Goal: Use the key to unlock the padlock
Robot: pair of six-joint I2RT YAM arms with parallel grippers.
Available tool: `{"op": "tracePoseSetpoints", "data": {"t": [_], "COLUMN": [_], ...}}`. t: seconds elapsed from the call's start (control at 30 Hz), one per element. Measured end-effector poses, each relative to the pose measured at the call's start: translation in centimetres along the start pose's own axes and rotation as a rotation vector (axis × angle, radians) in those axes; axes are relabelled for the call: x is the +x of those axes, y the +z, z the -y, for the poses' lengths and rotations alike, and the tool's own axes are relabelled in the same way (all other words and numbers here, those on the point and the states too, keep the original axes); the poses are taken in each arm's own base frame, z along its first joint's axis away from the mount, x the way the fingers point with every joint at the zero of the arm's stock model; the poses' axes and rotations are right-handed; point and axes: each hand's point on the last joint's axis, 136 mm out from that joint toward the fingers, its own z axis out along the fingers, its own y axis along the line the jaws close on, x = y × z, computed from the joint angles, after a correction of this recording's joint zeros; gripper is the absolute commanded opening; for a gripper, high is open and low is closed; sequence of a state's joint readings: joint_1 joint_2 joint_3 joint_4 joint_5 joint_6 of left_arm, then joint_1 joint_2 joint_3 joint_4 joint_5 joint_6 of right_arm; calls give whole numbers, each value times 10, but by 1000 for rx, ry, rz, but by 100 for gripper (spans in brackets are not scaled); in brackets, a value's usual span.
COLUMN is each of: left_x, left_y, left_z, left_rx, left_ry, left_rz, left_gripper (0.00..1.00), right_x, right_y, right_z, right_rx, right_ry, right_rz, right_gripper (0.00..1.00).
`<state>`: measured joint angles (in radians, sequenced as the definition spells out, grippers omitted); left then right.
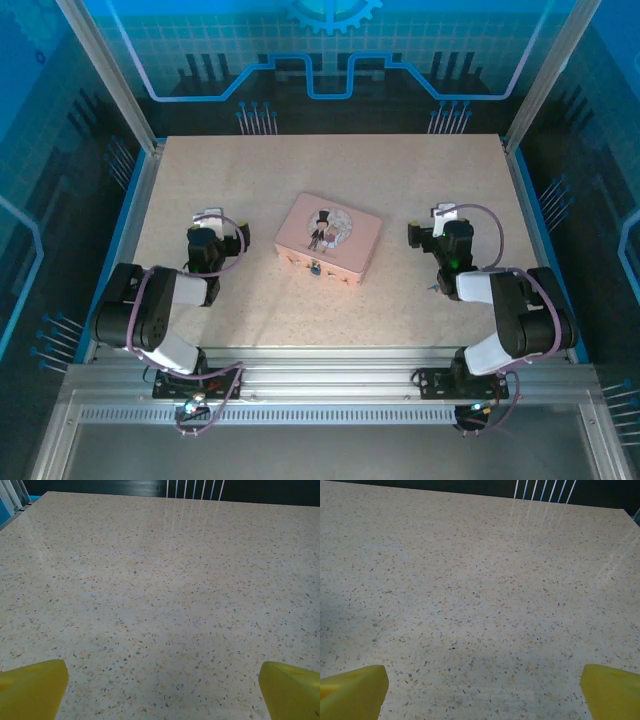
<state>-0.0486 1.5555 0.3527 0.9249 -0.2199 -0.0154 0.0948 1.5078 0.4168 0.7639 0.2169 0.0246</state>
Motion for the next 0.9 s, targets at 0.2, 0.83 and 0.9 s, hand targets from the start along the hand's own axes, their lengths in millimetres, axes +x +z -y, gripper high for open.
{"op": "tracePoseSetpoints", "data": {"t": [0.2, 0.83, 0.9], "left_x": [0, 0, 0], "left_y": [0, 0, 0], "left_z": [0, 0, 0], "left_rx": [0, 0, 0], "left_ry": [0, 0, 0], "left_rz": [0, 0, 0], "left_gripper": [99, 99, 99], "right_x": [0, 0, 0], "right_y": [0, 0, 0], "right_z": [-5, -7, -7], "right_rx": [-28, -42, -42], "right_ry": [-1, -4, -4], "right_rz": [0, 1, 1], "right_gripper": [100, 100, 100]}}
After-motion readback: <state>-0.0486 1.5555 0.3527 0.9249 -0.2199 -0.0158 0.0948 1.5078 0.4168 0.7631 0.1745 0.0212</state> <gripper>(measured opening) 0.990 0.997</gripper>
